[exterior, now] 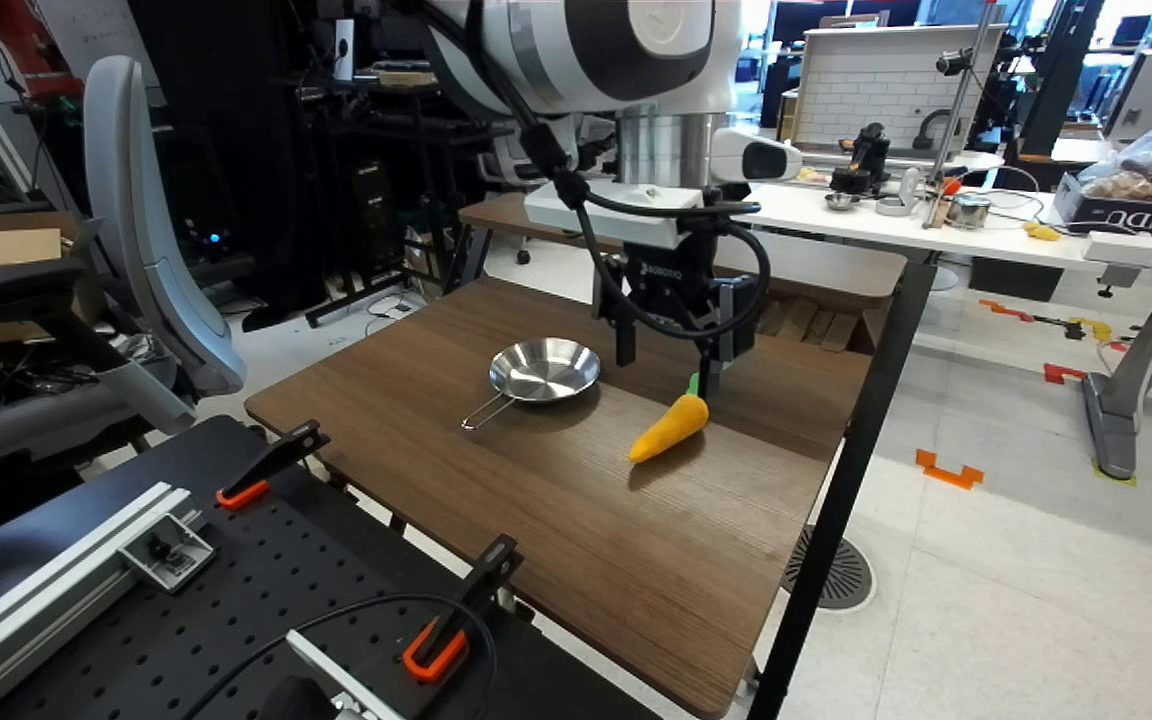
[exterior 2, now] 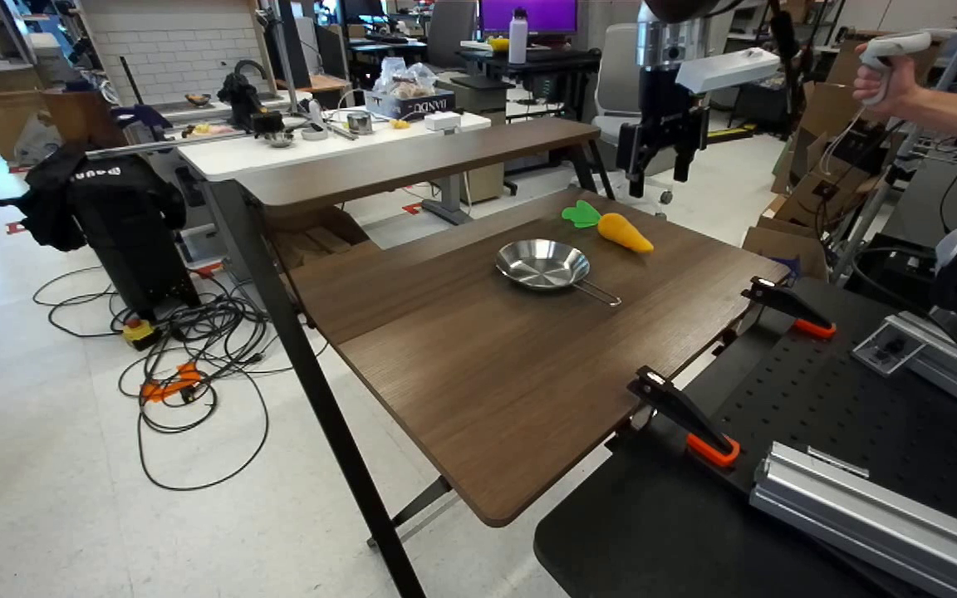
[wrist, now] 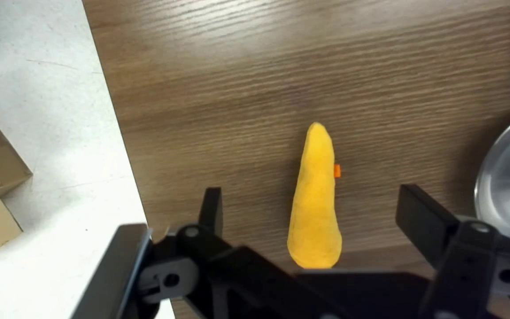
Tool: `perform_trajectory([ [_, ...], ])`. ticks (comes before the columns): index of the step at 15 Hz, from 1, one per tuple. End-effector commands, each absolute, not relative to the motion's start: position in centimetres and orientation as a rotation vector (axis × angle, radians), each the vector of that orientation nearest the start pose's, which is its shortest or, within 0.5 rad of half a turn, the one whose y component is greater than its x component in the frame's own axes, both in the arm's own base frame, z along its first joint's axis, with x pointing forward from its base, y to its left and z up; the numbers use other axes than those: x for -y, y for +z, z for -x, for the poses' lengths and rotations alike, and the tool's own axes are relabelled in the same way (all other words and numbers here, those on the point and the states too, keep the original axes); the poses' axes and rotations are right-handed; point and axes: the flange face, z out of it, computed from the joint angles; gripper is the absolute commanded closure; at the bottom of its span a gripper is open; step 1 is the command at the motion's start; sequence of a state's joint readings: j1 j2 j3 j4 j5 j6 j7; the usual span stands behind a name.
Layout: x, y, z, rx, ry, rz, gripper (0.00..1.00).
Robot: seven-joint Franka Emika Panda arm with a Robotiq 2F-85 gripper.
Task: Get the carrot plush toy and place it in the silver pan
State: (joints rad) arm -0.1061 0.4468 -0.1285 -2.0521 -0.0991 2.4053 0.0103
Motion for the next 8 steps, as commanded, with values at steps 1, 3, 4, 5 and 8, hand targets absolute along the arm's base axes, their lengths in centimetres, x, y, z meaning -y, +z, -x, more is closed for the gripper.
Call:
perform_trajectory([
  [1,14.3,19.2,-60.2,-0.254,0.158,3.253,0.0],
  [3,13.9,18.0,-61.0,-0.235,0.16,3.254,0.0],
  [4,13.5,17.4,-61.3,-0.222,0.164,3.255,0.0],
  [5,13.2,16.9,-61.5,-0.215,0.172,3.256,0.0],
  [8,12.4,15.4,-61.8,-0.181,0.184,3.263,0.0],
])
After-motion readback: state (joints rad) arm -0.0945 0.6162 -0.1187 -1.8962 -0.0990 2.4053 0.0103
